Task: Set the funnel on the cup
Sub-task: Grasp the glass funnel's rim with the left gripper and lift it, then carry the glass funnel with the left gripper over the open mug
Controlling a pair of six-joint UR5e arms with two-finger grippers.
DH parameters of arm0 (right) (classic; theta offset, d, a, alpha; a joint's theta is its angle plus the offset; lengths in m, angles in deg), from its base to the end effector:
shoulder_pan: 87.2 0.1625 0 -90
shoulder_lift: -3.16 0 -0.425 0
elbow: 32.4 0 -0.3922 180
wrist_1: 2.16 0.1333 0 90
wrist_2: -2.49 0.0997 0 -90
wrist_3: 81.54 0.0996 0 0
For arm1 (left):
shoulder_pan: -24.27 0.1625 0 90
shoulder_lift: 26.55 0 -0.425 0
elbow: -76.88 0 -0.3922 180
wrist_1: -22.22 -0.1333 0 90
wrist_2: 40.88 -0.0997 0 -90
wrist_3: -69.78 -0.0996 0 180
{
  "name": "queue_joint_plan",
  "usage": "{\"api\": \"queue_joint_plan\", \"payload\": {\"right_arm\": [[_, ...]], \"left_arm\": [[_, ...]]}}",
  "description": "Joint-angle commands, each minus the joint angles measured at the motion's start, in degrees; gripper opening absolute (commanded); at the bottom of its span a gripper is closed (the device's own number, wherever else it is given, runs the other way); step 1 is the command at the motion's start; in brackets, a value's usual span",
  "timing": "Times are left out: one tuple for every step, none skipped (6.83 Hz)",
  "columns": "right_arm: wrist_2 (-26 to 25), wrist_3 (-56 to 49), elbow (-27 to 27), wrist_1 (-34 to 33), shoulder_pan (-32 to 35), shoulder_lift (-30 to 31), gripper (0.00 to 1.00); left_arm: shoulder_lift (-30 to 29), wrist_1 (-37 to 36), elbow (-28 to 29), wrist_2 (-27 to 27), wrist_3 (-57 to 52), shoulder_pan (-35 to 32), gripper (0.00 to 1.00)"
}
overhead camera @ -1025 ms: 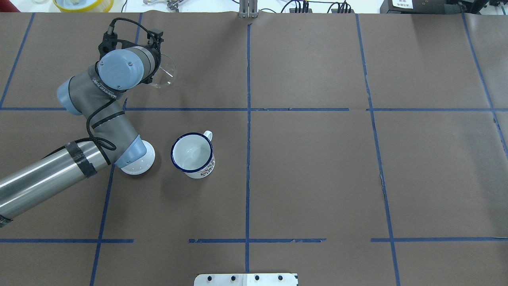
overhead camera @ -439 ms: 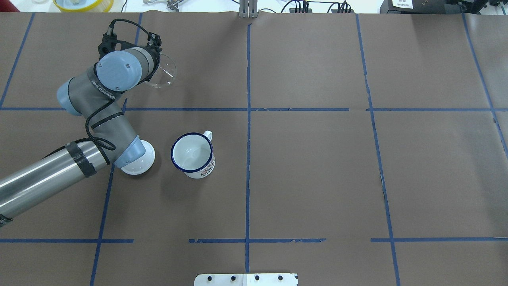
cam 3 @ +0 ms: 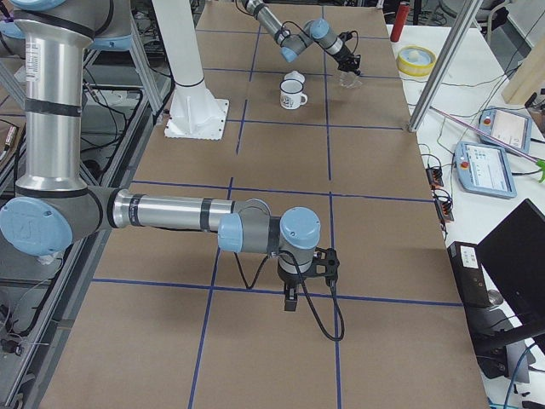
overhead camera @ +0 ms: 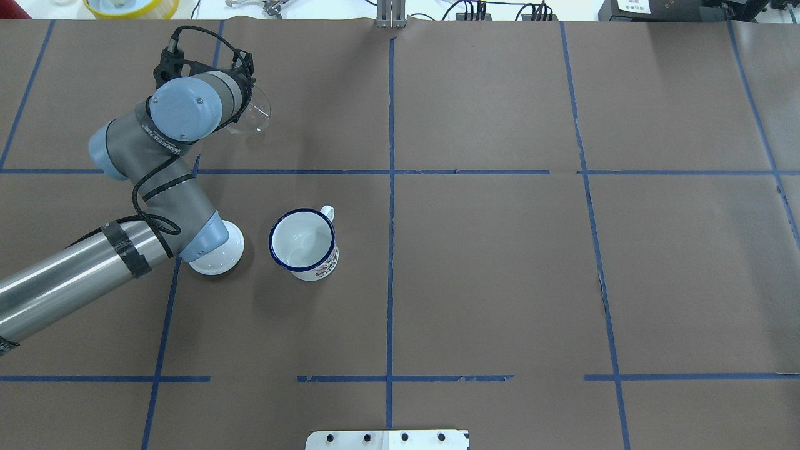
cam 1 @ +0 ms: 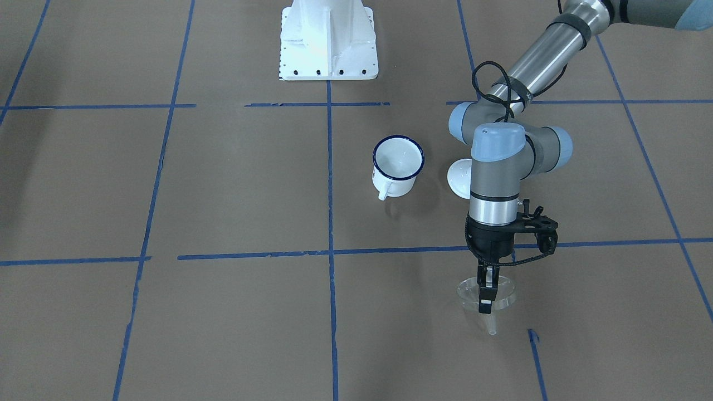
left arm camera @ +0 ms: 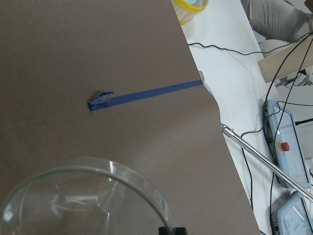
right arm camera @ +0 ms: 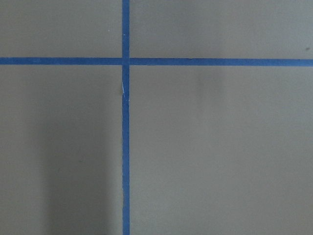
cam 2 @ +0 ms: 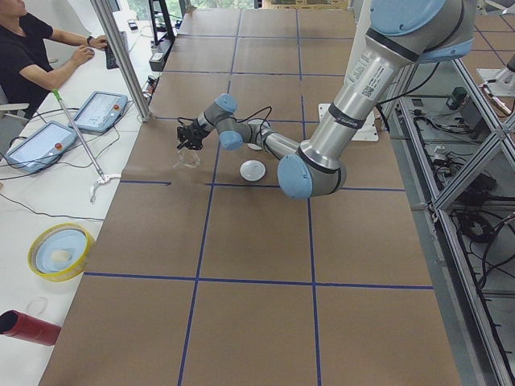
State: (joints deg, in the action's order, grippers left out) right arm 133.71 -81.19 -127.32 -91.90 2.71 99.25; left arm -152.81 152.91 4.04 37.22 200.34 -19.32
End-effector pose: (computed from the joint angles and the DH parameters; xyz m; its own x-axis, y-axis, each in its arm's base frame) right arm 0.0670 -0.4456 0.6696 0.7522 0.0154 0.6588 -0.0030 0.9998 -0.0199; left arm 0.4418 -0.6329 0.3397 -0.2458 -0.6445 -0.7240 0.8476 0.2195 -0.4831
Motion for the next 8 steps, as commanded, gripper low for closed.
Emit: {"api": "queue_joint_plan", "payload": {"right_arm": [[0.0,0.0,0.1,0.0,0.0,0.0,1.0],[0.0,0.0,0.1,0.0,0.0,0.1,1.0],[0.0,0.0,0.0,0.0,0.0,0.1,1.0],[0.0,0.0,0.1,0.0,0.0,0.0,1.0],[0.0,0.0,0.0,0.0,0.0,0.0,1.0],[0.0,0.0,0.0,0.0,0.0,0.1,1.0],[0.0,0.0,0.0,0.0,0.0,0.1,1.0],[0.0,0.0,0.0,0.0,0.0,0.0,1.0]], "left_arm": [[0.4,1.6,-4.3,0.6,-0.2,-1.3,0.0],[0.8,1.4,-6.5,3.5,-0.3,-2.5,0.0],[2.8,1.0,-10.0,9.5,-2.6,-3.6,0.0],[4.9,-1.7,-14.9,12.4,-8.8,-4.4,0.0],[5.8,-8.5,-20.3,16.1,-14.9,-4.7,0.0],[5.8,-16.0,-25.4,20.2,-20.0,-5.8,0.0],[5.9,-23.1,-29.7,24.5,-25.6,-6.7,0.0],[5.4,-32.8,-33.3,26.7,-32.1,-6.5,0.0]]}}
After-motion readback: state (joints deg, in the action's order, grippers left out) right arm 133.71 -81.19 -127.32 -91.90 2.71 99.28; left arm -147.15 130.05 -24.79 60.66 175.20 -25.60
